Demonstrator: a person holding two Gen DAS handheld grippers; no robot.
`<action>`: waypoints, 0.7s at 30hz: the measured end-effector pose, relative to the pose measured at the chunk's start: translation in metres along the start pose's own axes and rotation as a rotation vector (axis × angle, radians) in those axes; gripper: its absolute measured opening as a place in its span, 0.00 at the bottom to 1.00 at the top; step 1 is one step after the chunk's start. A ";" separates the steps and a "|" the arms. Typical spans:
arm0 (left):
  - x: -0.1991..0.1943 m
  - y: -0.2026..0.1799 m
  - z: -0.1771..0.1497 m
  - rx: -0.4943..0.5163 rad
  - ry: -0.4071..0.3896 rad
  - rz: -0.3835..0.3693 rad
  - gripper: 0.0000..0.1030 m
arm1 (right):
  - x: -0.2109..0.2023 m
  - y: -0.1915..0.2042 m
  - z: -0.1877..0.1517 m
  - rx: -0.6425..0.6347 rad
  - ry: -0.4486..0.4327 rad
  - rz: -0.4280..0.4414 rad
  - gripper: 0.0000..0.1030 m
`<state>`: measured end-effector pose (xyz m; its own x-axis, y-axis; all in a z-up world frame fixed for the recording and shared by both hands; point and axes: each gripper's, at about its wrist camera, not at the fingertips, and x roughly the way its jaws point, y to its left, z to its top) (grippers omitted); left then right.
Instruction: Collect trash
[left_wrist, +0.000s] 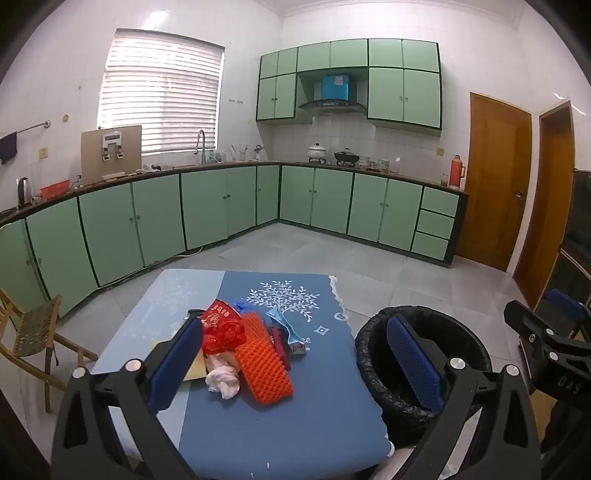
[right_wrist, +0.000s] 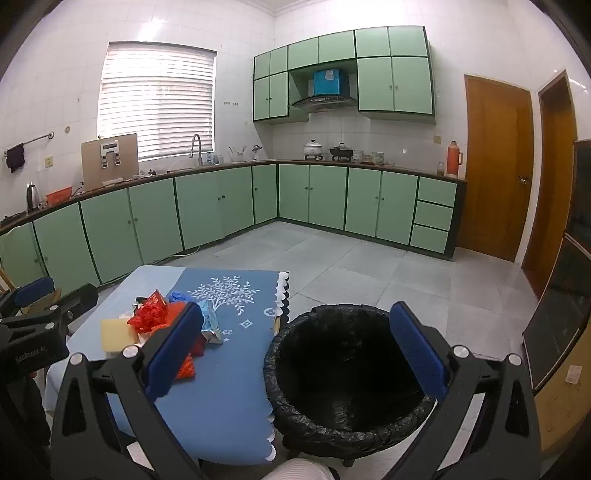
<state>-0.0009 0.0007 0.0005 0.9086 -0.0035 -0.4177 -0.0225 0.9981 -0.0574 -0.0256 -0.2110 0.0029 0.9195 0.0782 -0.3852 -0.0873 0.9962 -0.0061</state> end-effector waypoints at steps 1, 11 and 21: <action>0.000 0.000 0.000 0.001 -0.001 -0.001 0.94 | 0.000 0.000 0.000 0.000 0.000 0.000 0.95; -0.003 0.006 0.001 0.007 -0.006 0.002 0.94 | 0.000 0.000 0.000 -0.001 0.001 -0.004 0.95; -0.005 -0.003 0.004 0.013 -0.010 0.017 0.94 | 0.003 0.003 -0.003 0.009 0.000 -0.003 0.95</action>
<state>-0.0039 -0.0023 0.0067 0.9123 0.0142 -0.4092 -0.0328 0.9987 -0.0385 -0.0248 -0.2080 -0.0014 0.9198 0.0748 -0.3851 -0.0809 0.9967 0.0005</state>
